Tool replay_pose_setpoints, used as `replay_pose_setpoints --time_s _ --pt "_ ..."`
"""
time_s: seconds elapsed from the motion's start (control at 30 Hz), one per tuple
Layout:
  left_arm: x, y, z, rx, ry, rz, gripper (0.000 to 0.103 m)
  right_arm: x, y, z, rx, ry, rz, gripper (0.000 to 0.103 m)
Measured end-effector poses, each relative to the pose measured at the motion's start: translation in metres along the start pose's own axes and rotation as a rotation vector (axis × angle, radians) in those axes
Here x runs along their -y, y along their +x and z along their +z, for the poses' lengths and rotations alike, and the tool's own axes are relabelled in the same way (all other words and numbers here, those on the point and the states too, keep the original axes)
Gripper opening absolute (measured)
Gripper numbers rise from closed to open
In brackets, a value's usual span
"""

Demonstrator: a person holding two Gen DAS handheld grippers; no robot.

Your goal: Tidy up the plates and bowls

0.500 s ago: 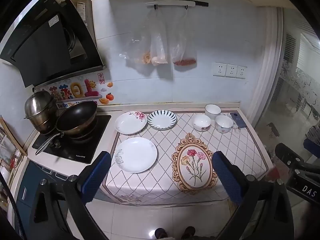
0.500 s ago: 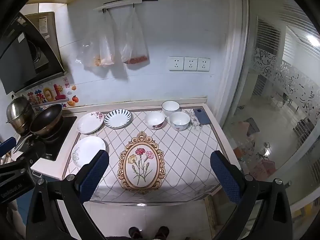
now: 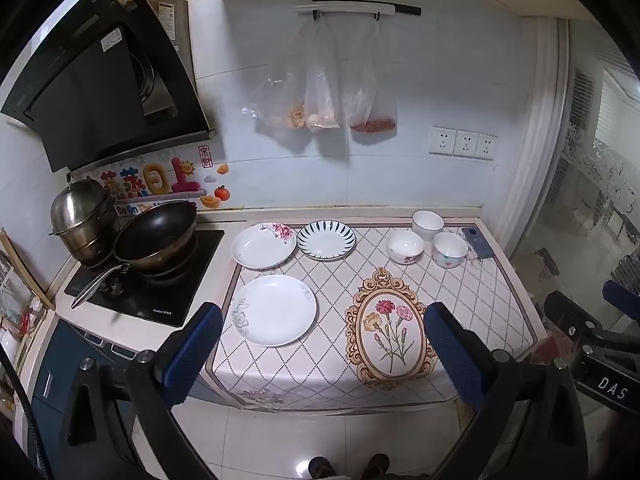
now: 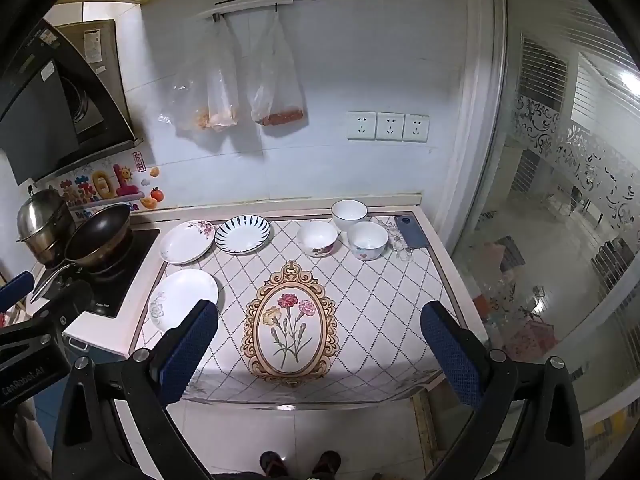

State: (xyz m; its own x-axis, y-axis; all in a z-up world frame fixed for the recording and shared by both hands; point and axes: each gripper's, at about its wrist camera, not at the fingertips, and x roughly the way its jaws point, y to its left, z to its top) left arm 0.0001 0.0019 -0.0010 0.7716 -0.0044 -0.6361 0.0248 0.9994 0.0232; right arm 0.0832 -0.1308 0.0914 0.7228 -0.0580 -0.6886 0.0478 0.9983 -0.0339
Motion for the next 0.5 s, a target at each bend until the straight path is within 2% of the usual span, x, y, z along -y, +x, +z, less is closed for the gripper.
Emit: replay_pose_setpoints --time_s 0.5 --pt "-0.0007 -0.0008 0.0054 0.008 0.003 0.005 0.103 -0.0028 0.0009 0.0 -0.003 0.002 0.009 0.103"
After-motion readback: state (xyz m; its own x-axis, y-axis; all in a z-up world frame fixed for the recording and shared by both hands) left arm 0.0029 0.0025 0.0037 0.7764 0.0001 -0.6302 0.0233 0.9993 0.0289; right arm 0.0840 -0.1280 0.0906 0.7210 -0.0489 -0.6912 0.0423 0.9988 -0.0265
